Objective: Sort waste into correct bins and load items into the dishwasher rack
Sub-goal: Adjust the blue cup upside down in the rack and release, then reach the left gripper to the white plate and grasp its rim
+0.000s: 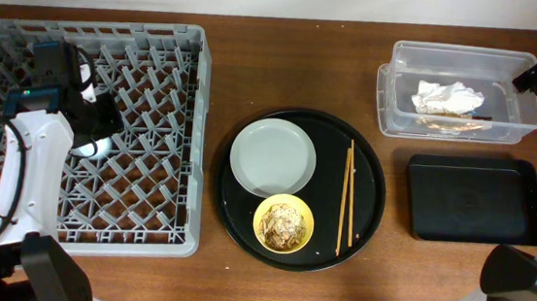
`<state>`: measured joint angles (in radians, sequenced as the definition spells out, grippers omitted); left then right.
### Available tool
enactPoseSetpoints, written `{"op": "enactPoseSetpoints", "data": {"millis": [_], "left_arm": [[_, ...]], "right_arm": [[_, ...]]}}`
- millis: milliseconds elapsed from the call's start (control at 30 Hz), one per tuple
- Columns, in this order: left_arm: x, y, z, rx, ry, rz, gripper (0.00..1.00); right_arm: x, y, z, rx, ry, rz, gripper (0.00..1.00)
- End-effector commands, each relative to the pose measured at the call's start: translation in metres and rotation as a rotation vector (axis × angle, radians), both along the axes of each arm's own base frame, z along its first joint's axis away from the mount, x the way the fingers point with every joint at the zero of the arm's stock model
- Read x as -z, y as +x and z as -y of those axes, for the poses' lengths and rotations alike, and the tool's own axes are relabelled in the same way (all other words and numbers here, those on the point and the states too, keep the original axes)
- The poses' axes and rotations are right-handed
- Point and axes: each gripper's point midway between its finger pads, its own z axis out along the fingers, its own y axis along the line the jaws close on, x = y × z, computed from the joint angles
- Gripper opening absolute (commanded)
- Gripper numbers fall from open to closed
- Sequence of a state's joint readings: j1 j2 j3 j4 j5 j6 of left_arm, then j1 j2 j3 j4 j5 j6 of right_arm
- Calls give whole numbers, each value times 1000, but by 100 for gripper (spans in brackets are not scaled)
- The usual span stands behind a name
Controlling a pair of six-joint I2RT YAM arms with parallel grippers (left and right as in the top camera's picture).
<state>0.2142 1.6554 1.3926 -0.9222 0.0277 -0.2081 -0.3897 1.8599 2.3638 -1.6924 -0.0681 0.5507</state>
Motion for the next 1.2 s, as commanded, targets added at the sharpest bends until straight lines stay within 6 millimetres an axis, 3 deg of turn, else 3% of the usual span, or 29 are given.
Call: {"op": "enactPoseSetpoints", "data": {"millis": [0,167,267,333,467,500,533,567,600,700,767,800,833,933,1000,1167], "left_arm": [[0,0,-15,-136,-13,9,0],[-5,-6,-30,-212,-71,31,0],[-27,-6,-27,-192,-128,103,0],[-49,-4,-12,-98,-164,177,0],[-109,-11,52,159,-344,351,2],[-118,-14,66,200,-378,371,13],[-127,-18,82,249,-409,389,38],[-132,-21,96,289,-431,394,55],[-134,-23,110,328,-450,390,67],[-131,-31,153,444,-484,352,81],[-126,-37,193,554,-502,318,88],[-125,-39,212,610,-511,311,99],[-124,-44,235,675,-521,302,99],[-126,-51,264,761,-529,312,99],[-125,-50,274,788,-499,325,99],[-94,-48,297,783,-360,239,99]], "right_arm": [[1,-3,3,13,-7,-10,99],[1,-3,3,13,-7,-10,99],[1,-3,3,13,-7,-10,99],[1,-3,3,13,-7,-10,99],[1,-3,3,13,-7,-10,99],[1,-3,3,13,-7,-10,99],[1,-3,3,13,-7,-10,99],[1,-3,3,13,-7,-10,99],[1,-3,3,13,-7,-10,99],[1,-3,3,13,-7,-10,99],[1,-3,3,13,-7,-10,99],[1,-3,3,13,-7,-10,99],[1,-3,3,13,-7,-10,99],[1,-3,3,13,-7,-10,99],[1,-3,3,13,-7,-10,99],[1,-3,3,13,-7,-10,99]]}}
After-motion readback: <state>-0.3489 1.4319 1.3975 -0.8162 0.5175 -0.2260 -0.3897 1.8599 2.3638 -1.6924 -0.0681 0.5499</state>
